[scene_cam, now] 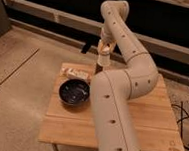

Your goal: Place the ceramic cup over the eraser

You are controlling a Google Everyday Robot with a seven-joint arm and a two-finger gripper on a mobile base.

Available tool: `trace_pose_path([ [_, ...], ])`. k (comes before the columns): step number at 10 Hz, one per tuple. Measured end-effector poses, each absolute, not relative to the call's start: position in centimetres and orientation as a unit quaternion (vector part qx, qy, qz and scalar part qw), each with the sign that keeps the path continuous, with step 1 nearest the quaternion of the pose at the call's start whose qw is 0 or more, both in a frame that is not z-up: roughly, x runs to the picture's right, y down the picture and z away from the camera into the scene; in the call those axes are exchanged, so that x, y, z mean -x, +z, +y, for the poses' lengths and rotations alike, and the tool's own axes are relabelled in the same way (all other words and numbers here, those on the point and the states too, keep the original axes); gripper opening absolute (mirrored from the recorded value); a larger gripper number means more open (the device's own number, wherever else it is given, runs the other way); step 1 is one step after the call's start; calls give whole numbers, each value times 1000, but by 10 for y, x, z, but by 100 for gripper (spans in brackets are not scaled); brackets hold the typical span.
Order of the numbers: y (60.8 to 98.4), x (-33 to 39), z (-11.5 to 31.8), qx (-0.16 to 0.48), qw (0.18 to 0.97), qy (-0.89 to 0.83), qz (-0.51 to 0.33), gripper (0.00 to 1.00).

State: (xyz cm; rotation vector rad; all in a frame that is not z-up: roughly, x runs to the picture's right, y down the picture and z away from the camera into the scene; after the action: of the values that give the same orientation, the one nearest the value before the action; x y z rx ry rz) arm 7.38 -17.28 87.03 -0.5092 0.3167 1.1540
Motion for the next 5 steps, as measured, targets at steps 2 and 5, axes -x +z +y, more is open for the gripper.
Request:
trace_pose_path([
  [2,878,-69,-172,235,798,536,144,0],
  [5,884,-63,-179,228,802,537,128,0],
])
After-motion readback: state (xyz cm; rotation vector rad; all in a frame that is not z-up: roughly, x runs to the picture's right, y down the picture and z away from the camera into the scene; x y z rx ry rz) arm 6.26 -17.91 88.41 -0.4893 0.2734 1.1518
